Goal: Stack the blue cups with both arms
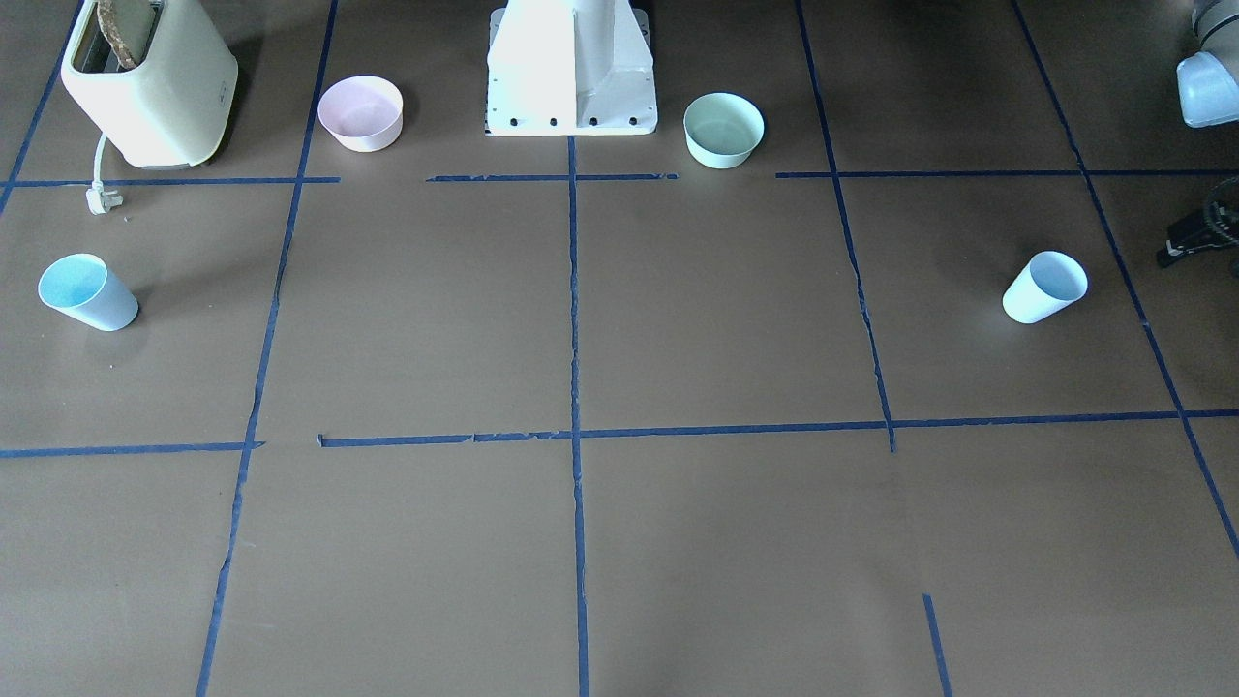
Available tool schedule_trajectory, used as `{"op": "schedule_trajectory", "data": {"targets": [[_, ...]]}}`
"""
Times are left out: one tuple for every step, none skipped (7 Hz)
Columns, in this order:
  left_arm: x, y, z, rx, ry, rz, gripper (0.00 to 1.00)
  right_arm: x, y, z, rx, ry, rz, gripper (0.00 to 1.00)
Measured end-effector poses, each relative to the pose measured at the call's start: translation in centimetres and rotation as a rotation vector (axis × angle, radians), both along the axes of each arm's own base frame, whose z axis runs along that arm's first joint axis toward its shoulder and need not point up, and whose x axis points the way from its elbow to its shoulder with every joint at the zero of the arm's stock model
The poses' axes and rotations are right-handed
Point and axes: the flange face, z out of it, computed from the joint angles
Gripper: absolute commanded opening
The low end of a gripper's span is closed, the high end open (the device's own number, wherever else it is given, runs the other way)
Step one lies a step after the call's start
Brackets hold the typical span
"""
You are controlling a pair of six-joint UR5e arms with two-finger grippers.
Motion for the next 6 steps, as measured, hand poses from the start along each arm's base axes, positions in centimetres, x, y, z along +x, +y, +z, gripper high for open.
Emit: {"op": "schedule_trajectory", "data": {"targets": [[2.2,0.2,-0.4,-0.027,0.014,-0.035,1.00,0.0,0.0,0.0,0.000,0.000,0.000,1.00],[3.9,0.4,-0.6,-0.049,0.023,-0.050,1.00,0.0,0.0,-0.1,0.002,-0.001,0.000,1.00],[5.5,0.7,-0.7,-0.065,0.021,-0.044,1.00,0.0,-0.1,-0.1,0.003,-0.002,0.000,1.00],[6.9,1.0,-0.5,-0.070,0.005,-0.032,1.00,0.0,-0.1,-0.2,0.004,-0.002,0.000,1.00],[8.2,1.3,0.2,-0.075,-0.018,-0.017,0.99,0.0,-0.1,-0.2,0.004,-0.002,0.000,1.00],[9.2,1.7,0.8,-0.084,-0.031,-0.002,0.67,0.0,-0.1,-0.2,0.004,-0.002,0.000,1.00]]}}
